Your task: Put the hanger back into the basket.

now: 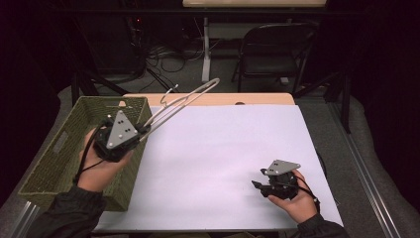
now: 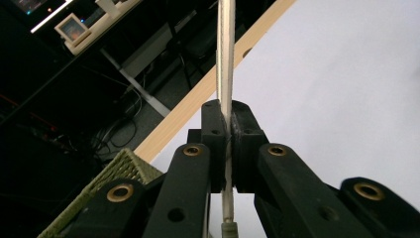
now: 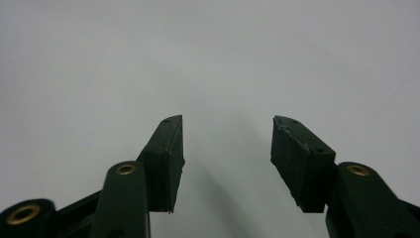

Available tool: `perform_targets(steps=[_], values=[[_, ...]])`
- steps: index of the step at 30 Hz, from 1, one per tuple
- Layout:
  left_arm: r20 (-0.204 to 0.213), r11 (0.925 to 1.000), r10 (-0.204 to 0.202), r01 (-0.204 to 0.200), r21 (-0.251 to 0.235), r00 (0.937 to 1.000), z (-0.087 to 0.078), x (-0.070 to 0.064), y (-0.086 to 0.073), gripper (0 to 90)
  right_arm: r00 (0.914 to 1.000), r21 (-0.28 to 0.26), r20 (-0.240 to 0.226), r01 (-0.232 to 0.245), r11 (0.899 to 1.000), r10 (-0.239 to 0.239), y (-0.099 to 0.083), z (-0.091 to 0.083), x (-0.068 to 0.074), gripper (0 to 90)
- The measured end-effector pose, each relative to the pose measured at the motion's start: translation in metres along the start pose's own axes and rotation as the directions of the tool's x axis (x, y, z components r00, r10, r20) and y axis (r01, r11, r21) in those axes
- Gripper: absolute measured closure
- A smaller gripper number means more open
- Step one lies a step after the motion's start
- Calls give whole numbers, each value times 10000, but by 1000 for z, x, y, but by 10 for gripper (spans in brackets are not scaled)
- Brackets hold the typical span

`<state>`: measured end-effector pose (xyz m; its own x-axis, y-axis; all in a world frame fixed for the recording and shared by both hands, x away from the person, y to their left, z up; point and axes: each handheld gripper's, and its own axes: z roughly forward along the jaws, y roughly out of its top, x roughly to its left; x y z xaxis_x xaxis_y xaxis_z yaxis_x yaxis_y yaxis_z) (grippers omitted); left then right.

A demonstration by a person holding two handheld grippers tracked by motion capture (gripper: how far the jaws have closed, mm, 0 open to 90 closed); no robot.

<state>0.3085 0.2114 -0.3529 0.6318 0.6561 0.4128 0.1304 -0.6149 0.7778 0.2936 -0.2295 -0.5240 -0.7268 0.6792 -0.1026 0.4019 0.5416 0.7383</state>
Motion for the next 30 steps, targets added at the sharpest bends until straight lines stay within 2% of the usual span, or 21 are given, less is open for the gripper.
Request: perform_targets(steps=[1, 2, 5, 8, 11, 12, 13, 14, 16, 18, 21, 22, 23, 26, 27, 28, 30], values=[[0, 10000, 0, 0, 0, 10000, 0, 0, 0, 872, 10000, 0, 0, 0, 10000, 0, 0, 0, 0, 464], [25, 9998, -182, 182, -61, 9998, -2, 4, -1, 872, 10000, 24, -28, -16, 10000, 16, 0, 0, 0, 464], [176, 9978, -646, 648, -99, 9978, -12, 21, -2, 871, 10000, 232, 6, -30, 9997, 30, -1, 1, 0, 464], [305, 9963, -861, 863, -50, 9958, -17, 31, -4, 871, 10000, 63, -17, -78, 9999, 78, -2, 2, 0, 464], [292, 9930, -1185, 1183, 67, 9925, -25, 50, -13, 871, 9999, 74, 14, -144, 9999, 144, -2, 3, -1, 462], [292, 9930, -1185, 1183, 67, 9925, -25, 50, -13, 872, 9999, 74, 14, -144, 9999, 144, -2, 3, -1, 462], [249, 9908, -1351, 1348, 142, 9905, -28, 59, -21, 871, 9999, 76, 24, -152, 9999, 152, -2, 3, -2, 460], [249, 9908, -1351, 1348, 142, 9905, -28, 59, -21, 871, 9999, 76, 24, -152, 9999, 152, -2, 3, -2, 460], [115, 9850, -1688, 1682, 383, 9856, -32, 72, -35, 872, 9999, 24, 13, -154, 9999, 154, -2, 3, -2, 459], [45, 9832, -1760, 1756, 493, 9844, -33, 76, -40, 871, 9998, -68, 57, -172, 9998, 172, -3, 4, -2, 459], [-57, 9718, -2216, 2213, 817, 9751, -38, 91, -64, 872, 9998, -4, 107, -178, 9998, 178, -3, 3, -3, 459], [-57, 9718, -2216, 2213, 817, 9751, -38, 91, -64, 872, 9998, -4, 107, -178, 9998, 178, -3, 3, -3, 459], [-157, 9680, -2339, 2343, 898, 9721, -40, 95, -73, 872, 9998, -12, 134, -173, 9998, 173, -3, 3, -3, 459], [-235, 9633, -2487, 2498, 985, 9683, -46, 103, -89, 871, 9997, 10, 126, -208, 9998, 208, -4, 4, -4, 459], [-335, 9581, -2644, 2665, 1048, 9638, -51, 110, -100, 871, 9996, 36, 151, -259, 9997, 258, -5, 4, -5, 459], [-335, 9581, -2644, 2665, 1048, 9638, -51, 110, -100, 871, 9996, 36, 151, -259, 9997, 258, -5, 4, -5, 459], [-444, 9551, -2700, 2734, 1146, 9618, -57, 116, -110, 871, 9995, 44, 192, -255, 9997, 254, -5, 5, -5, 460]])
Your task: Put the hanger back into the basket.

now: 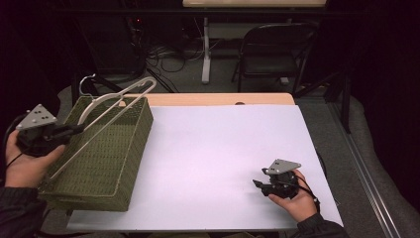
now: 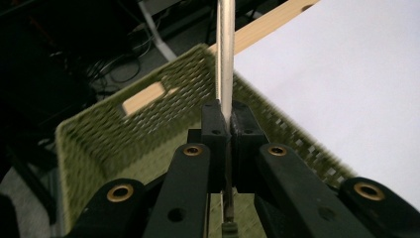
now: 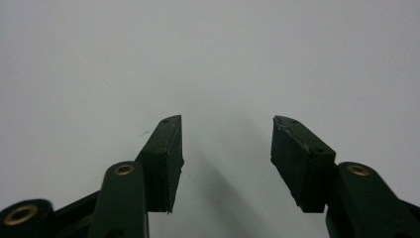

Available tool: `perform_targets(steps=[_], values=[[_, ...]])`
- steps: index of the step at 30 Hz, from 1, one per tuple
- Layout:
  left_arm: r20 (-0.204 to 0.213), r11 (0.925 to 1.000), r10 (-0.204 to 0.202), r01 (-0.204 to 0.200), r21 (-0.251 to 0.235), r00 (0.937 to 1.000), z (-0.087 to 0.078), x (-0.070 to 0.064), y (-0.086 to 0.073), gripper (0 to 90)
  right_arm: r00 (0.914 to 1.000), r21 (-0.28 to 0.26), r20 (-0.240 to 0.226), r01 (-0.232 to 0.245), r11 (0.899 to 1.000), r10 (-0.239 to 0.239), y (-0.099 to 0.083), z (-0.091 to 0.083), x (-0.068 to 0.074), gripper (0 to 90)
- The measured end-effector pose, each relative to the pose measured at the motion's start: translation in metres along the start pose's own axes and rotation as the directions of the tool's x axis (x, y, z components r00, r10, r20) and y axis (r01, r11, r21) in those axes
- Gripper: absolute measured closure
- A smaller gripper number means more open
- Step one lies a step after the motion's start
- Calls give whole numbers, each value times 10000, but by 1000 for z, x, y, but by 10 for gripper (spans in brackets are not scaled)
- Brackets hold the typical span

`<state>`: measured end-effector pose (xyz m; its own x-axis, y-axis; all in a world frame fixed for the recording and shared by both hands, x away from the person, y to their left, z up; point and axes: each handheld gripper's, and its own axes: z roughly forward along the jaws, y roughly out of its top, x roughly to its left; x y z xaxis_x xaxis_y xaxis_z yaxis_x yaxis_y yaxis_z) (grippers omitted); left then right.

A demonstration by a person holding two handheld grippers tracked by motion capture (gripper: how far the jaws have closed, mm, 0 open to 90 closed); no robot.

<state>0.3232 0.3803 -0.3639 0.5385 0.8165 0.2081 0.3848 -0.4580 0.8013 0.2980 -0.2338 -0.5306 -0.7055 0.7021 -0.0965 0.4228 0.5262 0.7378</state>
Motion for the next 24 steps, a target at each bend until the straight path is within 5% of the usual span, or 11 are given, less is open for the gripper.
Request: perform_targets(steps=[8, 11, 24], values=[[-64, 9985, 68, -65, 545, 10000, -8, 20, -24, 871, 10000, 209, 76, -7, 9998, 6, -1, 1, -1, 460], [333, 9985, 157, -174, 521, 9993, -7, 26, -37, 871, 10000, 204, 68, -53, 9998, 52, -3, 3, -2, 460], [570, 9970, -72, 28, 777, 9983, 19, 31, -59, 871, 10000, 265, 65, -31, 9996, 29, -6, 5, -2, 460]])
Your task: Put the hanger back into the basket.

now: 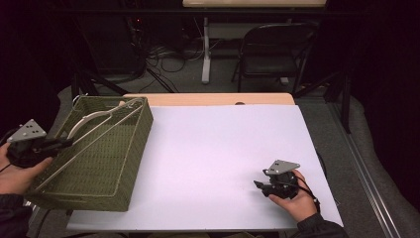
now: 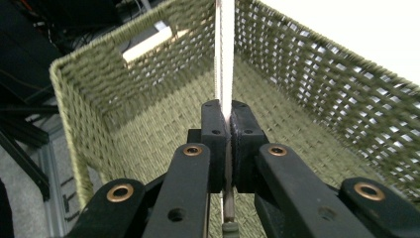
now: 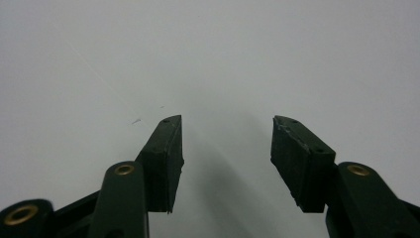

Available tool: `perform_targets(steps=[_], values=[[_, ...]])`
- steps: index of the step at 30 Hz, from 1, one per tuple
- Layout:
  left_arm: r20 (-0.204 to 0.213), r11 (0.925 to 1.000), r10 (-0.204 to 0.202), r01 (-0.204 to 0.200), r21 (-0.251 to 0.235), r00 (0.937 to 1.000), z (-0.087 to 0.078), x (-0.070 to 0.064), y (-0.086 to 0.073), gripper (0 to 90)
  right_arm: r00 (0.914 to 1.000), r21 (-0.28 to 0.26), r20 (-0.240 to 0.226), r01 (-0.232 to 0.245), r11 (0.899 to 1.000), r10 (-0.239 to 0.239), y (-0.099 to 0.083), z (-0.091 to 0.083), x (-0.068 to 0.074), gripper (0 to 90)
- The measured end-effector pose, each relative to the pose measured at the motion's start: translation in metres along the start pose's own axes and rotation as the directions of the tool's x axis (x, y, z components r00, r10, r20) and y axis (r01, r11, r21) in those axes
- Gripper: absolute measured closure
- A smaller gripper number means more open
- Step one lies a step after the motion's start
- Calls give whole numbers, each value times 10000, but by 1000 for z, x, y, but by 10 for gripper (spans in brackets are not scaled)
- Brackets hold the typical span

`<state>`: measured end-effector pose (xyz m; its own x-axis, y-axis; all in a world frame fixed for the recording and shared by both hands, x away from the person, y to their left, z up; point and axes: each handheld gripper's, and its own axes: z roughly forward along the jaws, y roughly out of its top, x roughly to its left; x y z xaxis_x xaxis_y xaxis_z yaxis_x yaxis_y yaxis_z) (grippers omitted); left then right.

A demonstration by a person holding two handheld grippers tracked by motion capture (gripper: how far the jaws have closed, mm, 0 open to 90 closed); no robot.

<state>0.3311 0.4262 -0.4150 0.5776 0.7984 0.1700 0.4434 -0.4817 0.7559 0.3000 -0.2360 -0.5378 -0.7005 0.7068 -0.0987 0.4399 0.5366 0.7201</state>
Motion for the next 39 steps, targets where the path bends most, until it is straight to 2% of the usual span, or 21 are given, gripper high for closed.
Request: perform_targets(steps=[4, 9, 17, 20, 21, 24, 25, 26, 27, 29, 31, 32, 33, 34, 35, 36, 38, 39], values=[[84, 9993, -278, 275, 261, 9996, 14, 4, -13, 871, 10000, 36, -3, 7, 10000, -7, -1, 0, 0, 460], [255, 9974, -522, 509, 513, 9983, 25, 6, -22, 871, 10000, 93, -14, 54, 9999, -53, 0, 1, 0, 460], [556, 9918, -668, 602, 1128, 9962, 40, 4, -30, 869, 9999, 245, -22, 103, 9996, -103, 0, 1, 1, 460], [388, 9886, -746, 687, 1341, 9965, 43, 5, -31, 865, 9999, 154, -50, 118, 9998, -118, -1, 2, 2, 459], [108, 9870, -667, 644, 1475, 9977, 45, 4, -30, 856, 9999, 177, -91, 147, 9997, -145, -1, 2, 2, 459], [-3, 9878, -633, 627, 1425, 9980, 44, 5, -29, 835, 9998, 169, -109, 163, 9997, -161, -1, 2, 2, 460], [-334, 9890, -737, 773, 1261, 9967, 41, 6, -28, 808, 9998, 187, -99, 152, 9997, -150, -1, 2, 2, 459], [-647, 9898, -671, 746, 1214, 9956, 39, 6, -28, 772, 9999, 185, -101, 122, 9998, -121, -1, 2, 2, 459], [-647, 9898, -671, 746, 1214, 9956, 39, 6, -28, 743, 9999, 185, -101, 122, 9998, -121, -1, 2, 2, 459], [-1116, 9901, -712, 838, 1128, 9912, 36, 7, -27, 731, 9999, 161, -76, 121, 9998, -120, -1, 2, 2, 460], [-1477, 9878, -759, 946, 1240, 9861, 34, 9, -27, 690, 9999, 160, -78, 120, 9998, -118, -1, 2, 2, 460], [-1733, 9871, -817, 1037, 1221, 9815, 33, 10, -28, 663, 9999, 159, -78, 118, 9998, -117, -1, 2, 2, 459], [-2053, 9855, -991, 1245, 1150, 9737, 31, 12, -29, 609, 9999, 142, -80, 138, 9998, -137, -1, 2, 2, 460], [-2053, 9855, -991, 1245, 1150, 9737, 31, 12, -29, 570, 9999, 142, -80, 138, 9998, -137, -1, 2, 2, 460], [-2285, 9842, -1154, 1424, 1052, 9667, 29, 15, -30, 508, 9998, 142, -85, 163, 9998, -162, -1, 2, 2, 459], [-2340, 9828, -1293, 1559, 988, 9636, 28, 16, -30, 508, 9998, 142, -85, 163, 9998, -162, -1, 2, 2, 459], [-2199, 9774, -1809, 2001, 684, 9586, 24, 20, -32, 463, 9998, 146, -83, 161, 9998, -160, -1, 2, 2, 459], [-2199, 9761, -1915, 2091, 593, 9565, 22, 20, -33, 429, 9999, 132, -79, 133, 9998, -132, -1, 2, 3, 459]])
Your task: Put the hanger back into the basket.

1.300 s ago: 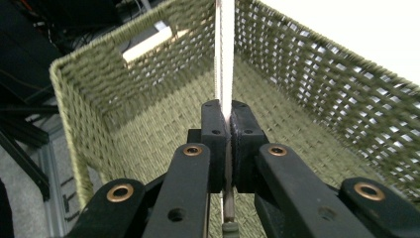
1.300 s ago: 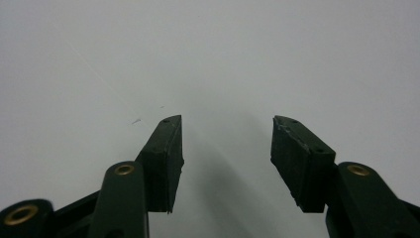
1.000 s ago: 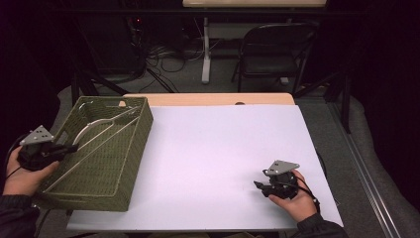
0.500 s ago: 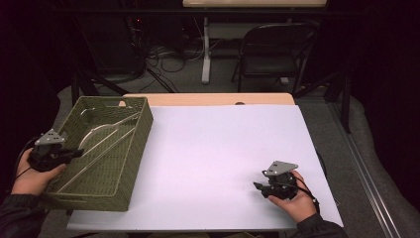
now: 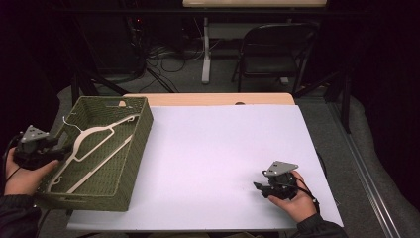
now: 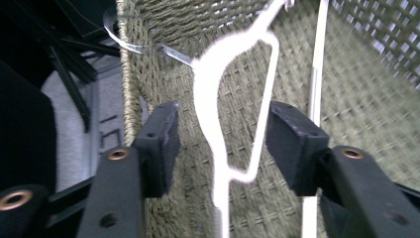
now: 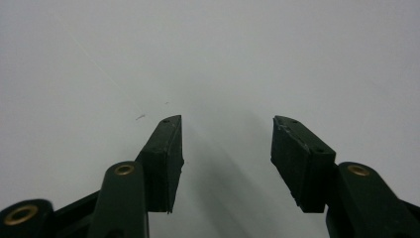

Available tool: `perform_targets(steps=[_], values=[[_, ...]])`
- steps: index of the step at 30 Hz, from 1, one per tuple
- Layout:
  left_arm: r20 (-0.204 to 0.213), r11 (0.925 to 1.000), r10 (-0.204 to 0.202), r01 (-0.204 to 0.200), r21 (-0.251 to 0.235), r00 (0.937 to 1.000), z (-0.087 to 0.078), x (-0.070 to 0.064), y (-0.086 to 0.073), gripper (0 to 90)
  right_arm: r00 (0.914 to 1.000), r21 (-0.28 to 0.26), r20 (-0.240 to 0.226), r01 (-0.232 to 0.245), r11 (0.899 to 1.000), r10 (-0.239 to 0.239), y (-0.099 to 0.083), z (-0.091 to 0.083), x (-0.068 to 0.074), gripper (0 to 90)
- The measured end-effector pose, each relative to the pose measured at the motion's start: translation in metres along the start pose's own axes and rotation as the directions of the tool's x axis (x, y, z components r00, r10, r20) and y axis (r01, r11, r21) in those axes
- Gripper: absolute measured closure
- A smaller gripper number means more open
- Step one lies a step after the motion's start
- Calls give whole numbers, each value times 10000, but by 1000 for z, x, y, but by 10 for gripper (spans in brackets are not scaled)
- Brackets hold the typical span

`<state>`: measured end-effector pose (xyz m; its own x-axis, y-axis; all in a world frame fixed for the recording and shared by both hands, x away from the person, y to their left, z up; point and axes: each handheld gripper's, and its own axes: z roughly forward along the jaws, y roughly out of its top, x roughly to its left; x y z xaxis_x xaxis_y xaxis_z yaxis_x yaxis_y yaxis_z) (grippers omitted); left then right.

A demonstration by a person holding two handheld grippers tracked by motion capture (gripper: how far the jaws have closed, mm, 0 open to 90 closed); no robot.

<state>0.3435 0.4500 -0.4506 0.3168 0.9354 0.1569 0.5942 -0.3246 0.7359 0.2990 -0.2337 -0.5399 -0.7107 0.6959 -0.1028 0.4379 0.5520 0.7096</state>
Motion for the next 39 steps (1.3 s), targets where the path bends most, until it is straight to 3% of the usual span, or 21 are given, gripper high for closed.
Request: perform_targets(steps=[4, 10, 15, 21, 24, 25, 26, 27, 31, 35, 36, 37, 38, 39], values=[[64, 9993, -341, 342, -162, 9994, -5, 2, -2, 376, 10000, 7, 7, -5, 10000, 5, 0, 0, 0, 457], [143, 9982, -564, 567, -190, 9983, -9, 1, -4, 331, 10000, 52, 29, 16, 10000, -16, 0, 0, 1, 449], [472, 9977, -620, 631, -241, 9970, -14, -5, -1, 307, 10000, -78, 34, -3, 10000, 3, 0, 0, 1, 439], [880, 9983, -268, 312, -483, 9958, -26, -28, 12, 287, 10000, -99, 87, -25, 9999, 26, 1, -2, 2, 425], [1119, 9976, 235, -161, -666, 9934, -33, -52, 24, 287, 9999, -138, 115, -29, 9999, 31, 1, -3, 2, 423], [1119, 9976, 235, -161, -666, 9934, -33, -52, 24, 287, 9999, -138, 115, -29, 9999, 31, 1, -3, 2, 423], [1281, 9958, 533, -432, -809, 9903, -36, -64, 31, 287, 9999, -65, 138, -26, 10000, 27, 2, -5, 2, 422], [1281, 9958, 533, -432, -809, 9903, -36, -64, 31, 287, 9999, -65, 138, -26, 10000, 27, 2, -5, 2, 422], [1682, 9898, 1085, -908, -1095, 9798, -42, -90, 44, 287, 9999, -238, 153, -52, 9997, 56, 1, -5, 1, 421], [2114, 9825, 1515, -1237, -1391, 9656, -40, -115, 57, 288, 9997, -258, 194, -116, 9996, 121, 1, -6, 1, 421], [2306, 9790, 1698, -1371, -1512, 9581, -37, -130, 63, 288, 9997, -233, 210, -134, 9996, 138, 1, -7, 0, 421], [2306, 9790, 1698, -1371, -1512, 9581, -37, -130, 63, 288, 9997, -233, 210, -134, 9996, 138, 1, -7, 0, 421], [2552, 9765, 1812, -1429, -1616, 9498, -34, -144, 68, 288, 9997, -342, 199, -133, 9993, 140, 0, -7, 0, 421], [2552, 9765, 1812, -1429, -1616, 9498, -34, -144, 68, 288, 9997, -342, 199, -133, 9993, 140, 0, -7, 0, 421]])
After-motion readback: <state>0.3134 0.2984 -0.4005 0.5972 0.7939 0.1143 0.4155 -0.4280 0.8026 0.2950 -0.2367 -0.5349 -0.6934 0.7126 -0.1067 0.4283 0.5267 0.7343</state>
